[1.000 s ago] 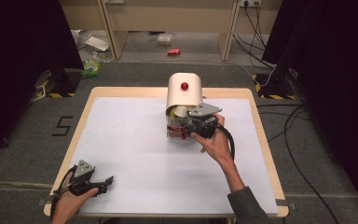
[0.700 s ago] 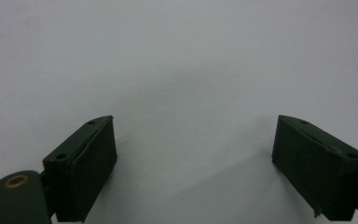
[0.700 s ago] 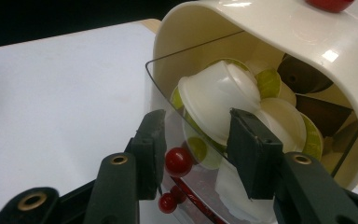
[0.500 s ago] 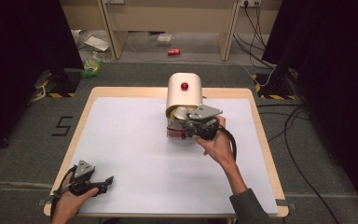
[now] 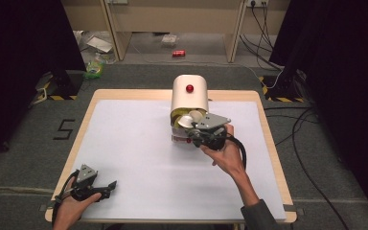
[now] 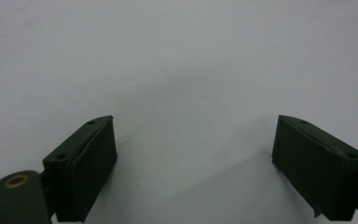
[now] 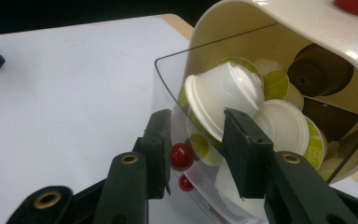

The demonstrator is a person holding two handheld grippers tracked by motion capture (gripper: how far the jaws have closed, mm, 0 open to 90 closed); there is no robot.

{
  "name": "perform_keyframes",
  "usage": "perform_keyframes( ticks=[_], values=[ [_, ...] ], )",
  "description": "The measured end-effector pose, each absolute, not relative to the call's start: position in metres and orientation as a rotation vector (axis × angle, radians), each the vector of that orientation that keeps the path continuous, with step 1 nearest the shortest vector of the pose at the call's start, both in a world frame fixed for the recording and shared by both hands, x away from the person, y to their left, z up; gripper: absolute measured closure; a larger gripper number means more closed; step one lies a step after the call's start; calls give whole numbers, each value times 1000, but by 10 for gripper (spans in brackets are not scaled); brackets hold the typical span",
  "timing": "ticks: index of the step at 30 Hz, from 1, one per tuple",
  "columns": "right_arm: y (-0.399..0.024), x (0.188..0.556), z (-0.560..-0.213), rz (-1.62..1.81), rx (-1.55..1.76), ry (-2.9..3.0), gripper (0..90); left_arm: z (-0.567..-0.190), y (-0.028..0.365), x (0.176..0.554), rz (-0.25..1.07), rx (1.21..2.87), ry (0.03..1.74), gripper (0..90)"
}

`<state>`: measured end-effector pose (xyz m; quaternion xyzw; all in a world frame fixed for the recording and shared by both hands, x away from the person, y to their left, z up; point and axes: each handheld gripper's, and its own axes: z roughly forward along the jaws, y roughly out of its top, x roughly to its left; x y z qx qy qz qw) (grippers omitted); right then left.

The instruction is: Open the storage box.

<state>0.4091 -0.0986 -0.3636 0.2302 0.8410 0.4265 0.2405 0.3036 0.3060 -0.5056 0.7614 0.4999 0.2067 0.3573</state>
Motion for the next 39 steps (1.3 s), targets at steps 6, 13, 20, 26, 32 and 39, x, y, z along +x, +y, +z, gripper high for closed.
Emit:
perform_keyframes(
  ticks=[6,13,20,26,32,39],
  values=[
    [-102,404,-367,1193,613,2292,645,-506,306,304,534,1965,1290,129],
    [-104,399,-368,1197,600,2295,685,-506,306,304,534,1966,1290,129],
    [-105,392,-369,1197,604,2297,686,-506,306,304,534,1966,1290,129],
    [-106,386,-371,1208,603,2302,680,-506,306,304,533,1966,1290,129],
    [-105,382,-372,1202,594,2304,679,-506,306,304,534,1966,1290,129],
    [-108,375,-374,1218,600,2301,679,-506,306,304,534,1967,1290,128]
  ],
)
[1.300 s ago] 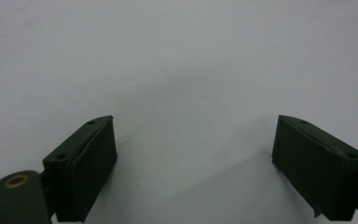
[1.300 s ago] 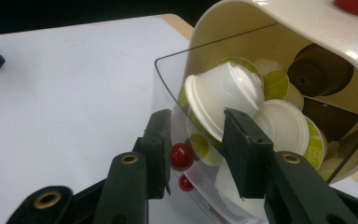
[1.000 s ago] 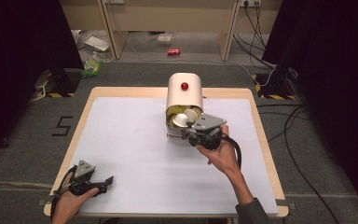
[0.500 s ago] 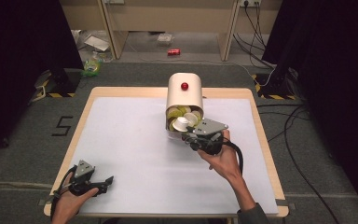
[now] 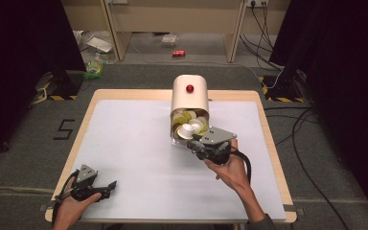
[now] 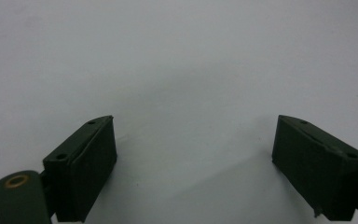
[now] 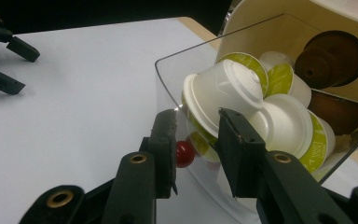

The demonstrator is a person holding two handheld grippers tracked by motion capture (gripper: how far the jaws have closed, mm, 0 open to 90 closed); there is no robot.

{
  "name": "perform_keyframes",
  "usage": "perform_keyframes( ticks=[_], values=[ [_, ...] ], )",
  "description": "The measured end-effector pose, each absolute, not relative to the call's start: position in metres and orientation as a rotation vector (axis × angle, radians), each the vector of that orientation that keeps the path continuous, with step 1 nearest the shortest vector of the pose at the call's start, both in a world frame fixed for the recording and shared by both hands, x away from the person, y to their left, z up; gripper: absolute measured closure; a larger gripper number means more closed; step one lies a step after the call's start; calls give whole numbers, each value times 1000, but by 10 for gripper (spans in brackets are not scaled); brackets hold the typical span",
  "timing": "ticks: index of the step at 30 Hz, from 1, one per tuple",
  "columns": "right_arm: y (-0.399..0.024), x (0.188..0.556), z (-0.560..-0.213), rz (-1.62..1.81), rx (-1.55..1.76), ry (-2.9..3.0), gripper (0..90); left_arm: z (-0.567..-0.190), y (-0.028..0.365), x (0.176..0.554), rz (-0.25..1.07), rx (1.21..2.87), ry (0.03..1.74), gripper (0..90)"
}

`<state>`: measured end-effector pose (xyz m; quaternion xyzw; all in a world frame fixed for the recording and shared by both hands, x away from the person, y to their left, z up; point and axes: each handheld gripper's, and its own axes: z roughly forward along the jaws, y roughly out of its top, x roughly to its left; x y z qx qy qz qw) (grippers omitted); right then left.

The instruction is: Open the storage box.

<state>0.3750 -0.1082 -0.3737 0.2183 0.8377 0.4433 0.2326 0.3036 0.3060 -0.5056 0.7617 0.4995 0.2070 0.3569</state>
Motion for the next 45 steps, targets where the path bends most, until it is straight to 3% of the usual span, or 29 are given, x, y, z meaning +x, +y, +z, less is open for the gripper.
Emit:
perform_keyframes(
  ticks=[31,38,45],
  values=[
    [-110,364,-373,1177,570,2333,720,-506,306,304,534,1966,1290,128],
    [-110,364,-374,1182,570,2345,696,-506,306,304,534,1967,1290,129],
    [-106,364,-373,1187,599,2339,583,-506,306,304,534,1967,1290,129]
  ],
)
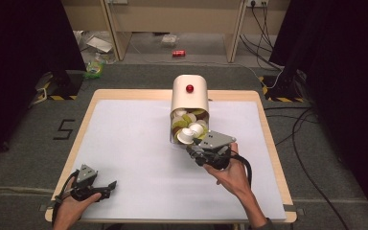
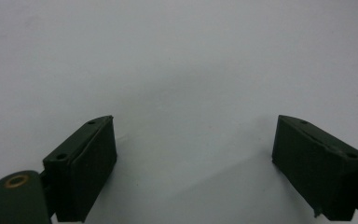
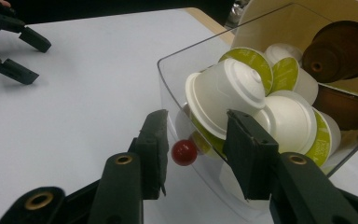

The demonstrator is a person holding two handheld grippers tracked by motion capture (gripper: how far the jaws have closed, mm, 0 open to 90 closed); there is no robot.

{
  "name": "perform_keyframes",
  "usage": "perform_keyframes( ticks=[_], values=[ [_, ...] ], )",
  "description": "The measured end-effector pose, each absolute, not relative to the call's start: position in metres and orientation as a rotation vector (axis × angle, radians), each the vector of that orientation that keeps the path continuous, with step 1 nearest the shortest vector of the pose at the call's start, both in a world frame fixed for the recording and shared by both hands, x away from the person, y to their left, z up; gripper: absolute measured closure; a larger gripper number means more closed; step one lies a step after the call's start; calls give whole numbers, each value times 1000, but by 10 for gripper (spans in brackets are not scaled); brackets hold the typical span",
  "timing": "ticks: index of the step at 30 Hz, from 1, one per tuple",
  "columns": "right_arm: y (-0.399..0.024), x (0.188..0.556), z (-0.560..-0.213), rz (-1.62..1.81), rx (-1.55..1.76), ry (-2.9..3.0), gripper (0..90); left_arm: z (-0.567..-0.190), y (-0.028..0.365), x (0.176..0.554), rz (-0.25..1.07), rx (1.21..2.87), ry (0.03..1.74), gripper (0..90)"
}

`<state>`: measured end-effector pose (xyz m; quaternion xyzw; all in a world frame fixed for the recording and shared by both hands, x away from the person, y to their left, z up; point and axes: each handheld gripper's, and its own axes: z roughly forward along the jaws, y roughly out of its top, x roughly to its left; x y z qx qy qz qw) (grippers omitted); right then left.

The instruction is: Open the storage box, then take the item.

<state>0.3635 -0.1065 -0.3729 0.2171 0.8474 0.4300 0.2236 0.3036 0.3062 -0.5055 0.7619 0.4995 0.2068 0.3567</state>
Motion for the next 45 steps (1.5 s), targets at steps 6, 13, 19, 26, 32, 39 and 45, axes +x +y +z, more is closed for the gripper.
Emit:
perform_keyframes(
  ticks=[6,13,19,26,32,39,45],
  values=[
    [-105,365,-371,1211,638,2327,529,-506,306,304,534,1966,1290,129],
    [-104,368,-369,1243,698,2304,479,-506,306,304,533,1964,1291,129],
    [-106,373,-366,1271,759,2273,450,-506,306,304,533,1964,1292,128],
    [-101,379,-365,1276,812,2262,429,-506,306,304,533,1964,1292,128],
    [-93,387,-364,1257,836,2257,414,-506,306,304,532,1964,1292,128],
    [-88,394,-363,1257,855,2250,391,-506,306,304,532,1964,1292,128],
    [-85,398,-365,1247,867,2249,390,-506,306,304,532,1963,1292,128]
  ],
)
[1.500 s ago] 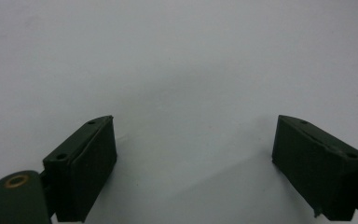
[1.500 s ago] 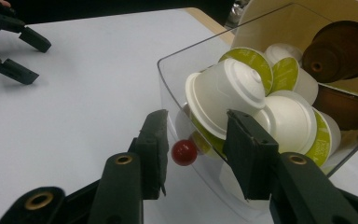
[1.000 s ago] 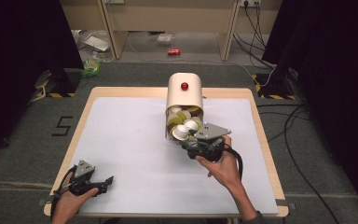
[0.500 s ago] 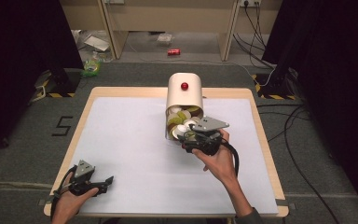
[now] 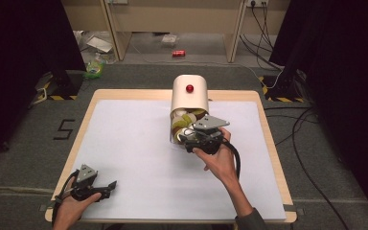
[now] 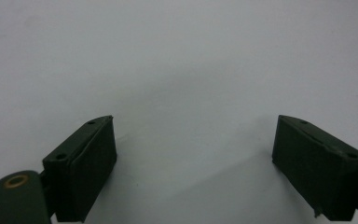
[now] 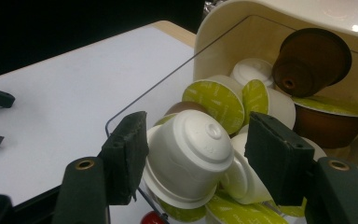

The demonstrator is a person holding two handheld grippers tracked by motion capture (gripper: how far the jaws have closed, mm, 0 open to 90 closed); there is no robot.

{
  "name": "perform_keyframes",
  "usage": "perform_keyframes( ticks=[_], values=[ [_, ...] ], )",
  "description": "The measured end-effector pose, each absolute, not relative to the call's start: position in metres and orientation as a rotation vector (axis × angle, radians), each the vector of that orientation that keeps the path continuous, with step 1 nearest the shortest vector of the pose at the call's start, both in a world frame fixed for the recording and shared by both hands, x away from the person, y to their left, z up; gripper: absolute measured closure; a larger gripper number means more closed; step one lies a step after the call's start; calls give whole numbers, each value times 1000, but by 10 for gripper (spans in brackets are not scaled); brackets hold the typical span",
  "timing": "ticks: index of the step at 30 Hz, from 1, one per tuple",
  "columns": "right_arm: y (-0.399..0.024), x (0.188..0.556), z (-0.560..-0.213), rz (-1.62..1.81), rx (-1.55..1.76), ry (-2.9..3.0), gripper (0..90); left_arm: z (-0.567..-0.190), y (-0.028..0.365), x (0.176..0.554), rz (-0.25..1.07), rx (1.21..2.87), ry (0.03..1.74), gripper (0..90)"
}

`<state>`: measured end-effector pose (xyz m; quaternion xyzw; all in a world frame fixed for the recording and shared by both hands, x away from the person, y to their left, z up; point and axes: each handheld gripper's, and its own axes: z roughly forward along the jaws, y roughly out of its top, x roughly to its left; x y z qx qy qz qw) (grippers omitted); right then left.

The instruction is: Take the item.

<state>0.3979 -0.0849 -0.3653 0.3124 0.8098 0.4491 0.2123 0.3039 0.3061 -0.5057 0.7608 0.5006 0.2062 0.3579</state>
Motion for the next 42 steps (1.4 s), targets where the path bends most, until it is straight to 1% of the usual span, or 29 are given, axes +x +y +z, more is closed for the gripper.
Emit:
perform_keyframes(
  ticks=[18,23,30,31,42],
  values=[
    [-75,402,-371,1231,875,2289,396,-506,306,304,531,1964,1290,128],
    [-77,404,-373,1264,897,2303,435,-506,306,304,532,1966,1290,127],
    [-77,403,-374,1279,900,2300,463,-506,306,304,530,1963,1290,128],
    [-77,402,-373,1280,897,2292,490,-506,306,304,531,1965,1290,128],
    [-83,397,-361,1323,878,2239,501,-506,306,304,531,1964,1290,128]
  ],
)
